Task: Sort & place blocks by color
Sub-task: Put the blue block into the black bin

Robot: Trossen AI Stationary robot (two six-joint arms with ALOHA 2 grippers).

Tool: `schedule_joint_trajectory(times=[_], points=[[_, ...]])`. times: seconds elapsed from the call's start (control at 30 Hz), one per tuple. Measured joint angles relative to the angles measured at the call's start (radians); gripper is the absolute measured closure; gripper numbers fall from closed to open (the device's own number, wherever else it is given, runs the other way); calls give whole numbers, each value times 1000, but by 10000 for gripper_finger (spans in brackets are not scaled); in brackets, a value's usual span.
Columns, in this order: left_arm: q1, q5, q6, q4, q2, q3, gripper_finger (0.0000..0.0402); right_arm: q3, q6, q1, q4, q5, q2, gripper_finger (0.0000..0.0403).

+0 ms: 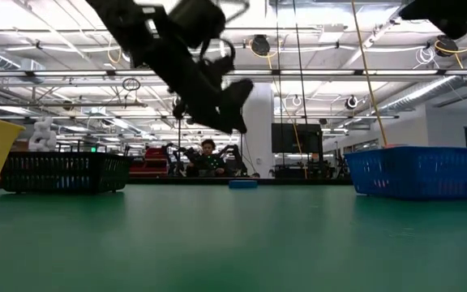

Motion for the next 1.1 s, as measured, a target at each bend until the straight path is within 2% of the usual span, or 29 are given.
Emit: schedule_joint_trajectory(times=[0.2, 0.4, 0.5, 1.1], points=[[107, 25, -92, 85, 75, 0, 213, 0, -134, -82, -16, 34, -41, 200], [208, 211, -254, 83, 125, 0, 213, 0, -264, -153, -15, 36, -54, 200], [233, 264, -291, 78, 144, 0, 213, 0, -297, -165, -14, 32, -53, 200], [261, 282, -209, 136, 142, 0, 213, 0, -299, -166, -14, 28, -52, 200]])
